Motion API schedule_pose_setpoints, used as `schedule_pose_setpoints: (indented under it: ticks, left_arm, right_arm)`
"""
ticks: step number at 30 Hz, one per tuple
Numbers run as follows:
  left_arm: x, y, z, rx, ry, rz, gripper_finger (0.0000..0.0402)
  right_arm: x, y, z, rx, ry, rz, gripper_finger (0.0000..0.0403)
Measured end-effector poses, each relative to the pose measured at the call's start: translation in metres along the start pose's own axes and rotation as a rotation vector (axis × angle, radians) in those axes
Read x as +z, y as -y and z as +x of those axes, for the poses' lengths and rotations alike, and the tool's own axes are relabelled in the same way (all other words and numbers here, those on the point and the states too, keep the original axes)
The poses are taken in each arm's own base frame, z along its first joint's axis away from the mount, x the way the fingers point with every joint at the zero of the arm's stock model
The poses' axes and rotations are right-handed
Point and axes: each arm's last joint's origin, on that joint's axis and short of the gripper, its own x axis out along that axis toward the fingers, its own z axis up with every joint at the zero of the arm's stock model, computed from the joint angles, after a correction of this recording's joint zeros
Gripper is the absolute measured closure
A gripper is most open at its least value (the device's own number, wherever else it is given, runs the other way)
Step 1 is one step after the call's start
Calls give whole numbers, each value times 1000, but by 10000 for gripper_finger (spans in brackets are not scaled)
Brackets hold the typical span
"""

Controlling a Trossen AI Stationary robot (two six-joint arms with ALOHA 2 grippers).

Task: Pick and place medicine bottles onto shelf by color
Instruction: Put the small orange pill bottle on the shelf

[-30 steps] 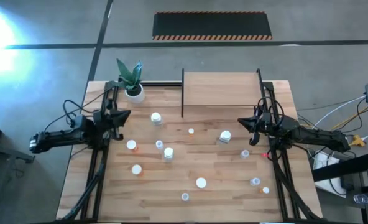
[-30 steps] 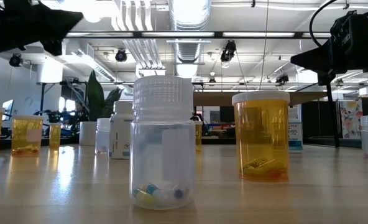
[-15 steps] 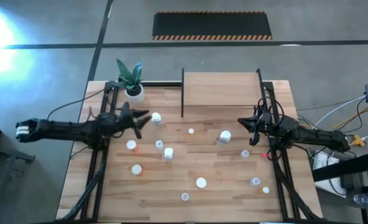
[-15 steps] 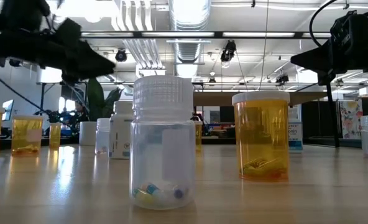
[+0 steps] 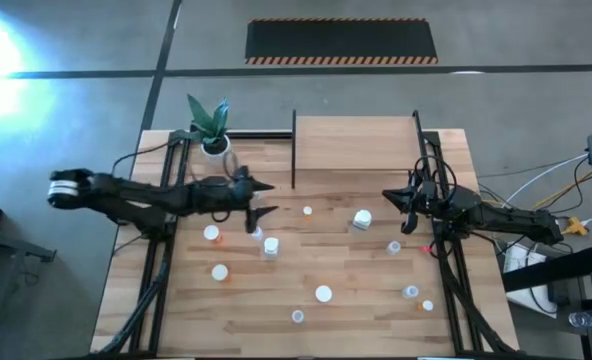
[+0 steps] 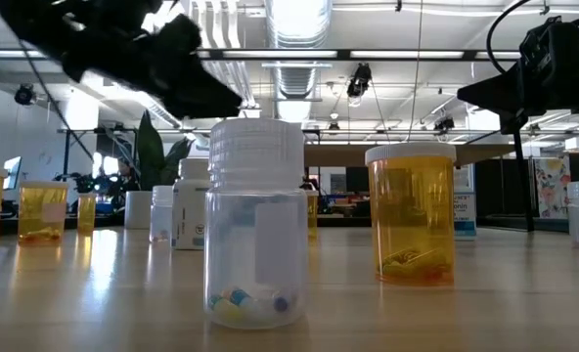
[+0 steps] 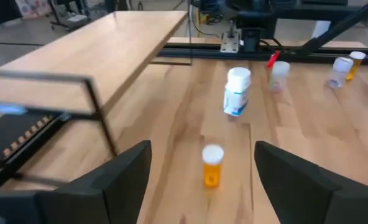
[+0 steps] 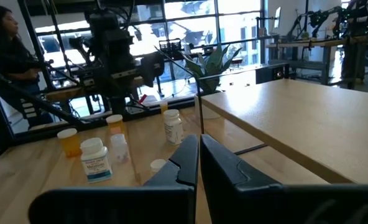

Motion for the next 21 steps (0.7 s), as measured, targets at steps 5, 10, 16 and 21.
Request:
schedule_pose_setpoints:
  ticks: [5,10,16,21]
  left_arm:
    - [6,12,38,-23,-59,15,132]
    - [-6,28,72,-54,-143,16,132]
    - [-23,42,103,1,-218,47,132]
    - [-42,43,121,119,-276,78,132]
  right_arm:
    - [0,0,0,0,0,0,394]
    - [0,0,0,0,0,0,394]
    - [0,0,0,0,0,0,394]
    - [0,0,0,0,0,0,394]
